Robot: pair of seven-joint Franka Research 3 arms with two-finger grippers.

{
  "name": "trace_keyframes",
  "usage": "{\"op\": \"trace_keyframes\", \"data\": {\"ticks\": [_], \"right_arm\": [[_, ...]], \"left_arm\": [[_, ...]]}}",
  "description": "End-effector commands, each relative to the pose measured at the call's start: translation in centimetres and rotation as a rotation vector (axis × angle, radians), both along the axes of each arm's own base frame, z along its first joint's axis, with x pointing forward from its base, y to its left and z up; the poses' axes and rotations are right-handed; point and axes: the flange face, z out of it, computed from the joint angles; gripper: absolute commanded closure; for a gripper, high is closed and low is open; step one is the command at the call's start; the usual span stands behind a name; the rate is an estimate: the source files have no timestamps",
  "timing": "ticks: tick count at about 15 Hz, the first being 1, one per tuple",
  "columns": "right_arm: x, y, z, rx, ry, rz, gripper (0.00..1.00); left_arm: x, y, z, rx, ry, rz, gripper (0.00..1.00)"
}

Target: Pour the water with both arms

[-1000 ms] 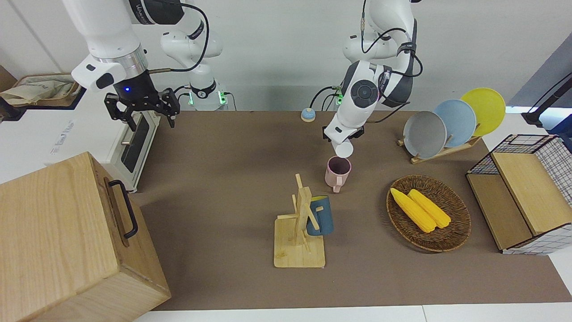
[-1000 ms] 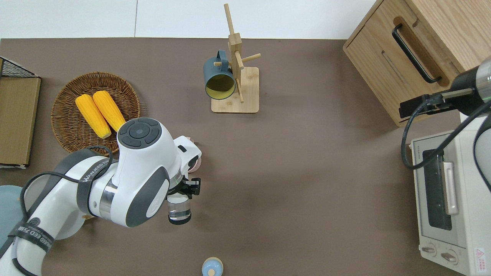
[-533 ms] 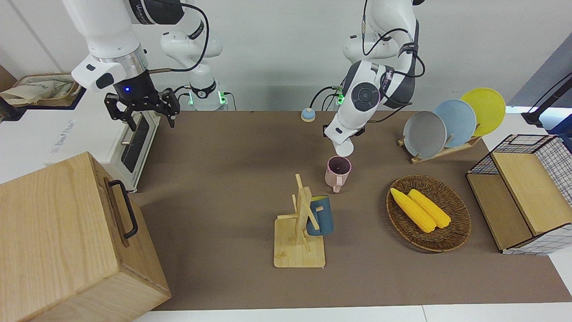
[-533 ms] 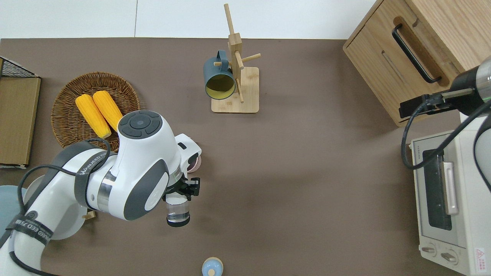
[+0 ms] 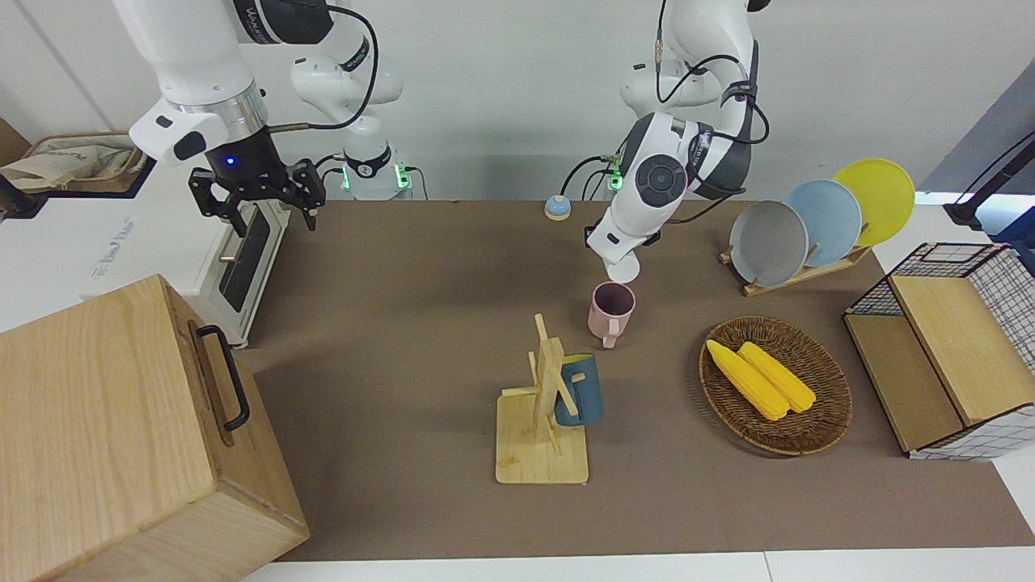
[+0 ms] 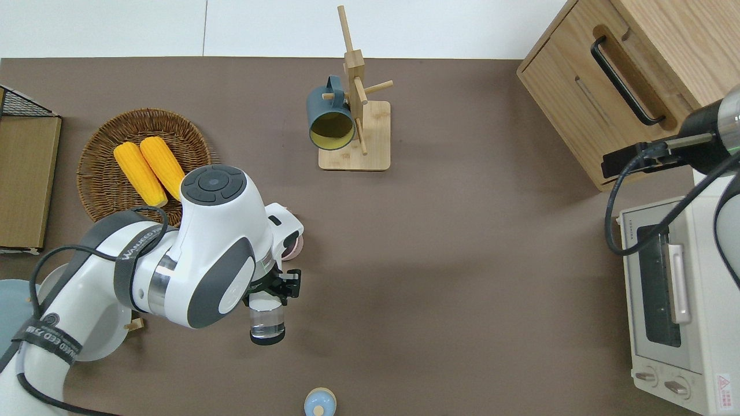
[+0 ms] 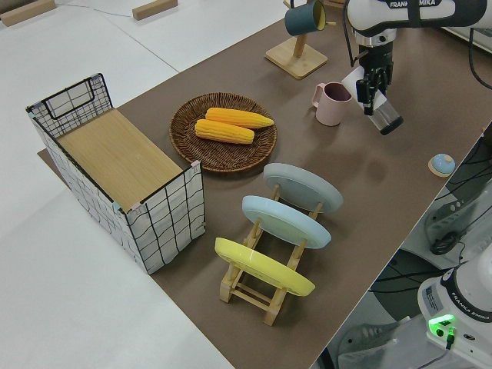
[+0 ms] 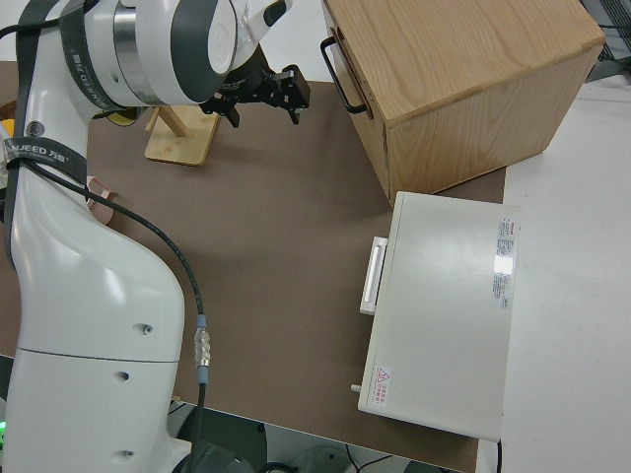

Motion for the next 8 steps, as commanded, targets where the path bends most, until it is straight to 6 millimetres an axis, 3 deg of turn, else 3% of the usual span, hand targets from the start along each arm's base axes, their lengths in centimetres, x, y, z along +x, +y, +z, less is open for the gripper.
{"op": "trace_keyframes", "data": {"ticks": [1, 3, 8], "right_arm": [[-0.6, -0.4, 0.1, 0.006, 0.005, 0.020, 0.013], [-0.7, -0.4, 0.2, 0.006, 0.004, 0.020, 0.013], [-0.6, -0.4, 0.1, 0.006, 0.005, 0.020, 0.013]], "left_arm": [[0.5, 0.0, 1.9, 0.019, 0.014, 0.005, 1.00], [0.8, 0.0, 2.9, 0.018, 0.011, 0.008, 1.00], [1.9, -0.6, 1.8, 0.029, 0.045, 0.027, 1.00]]}}
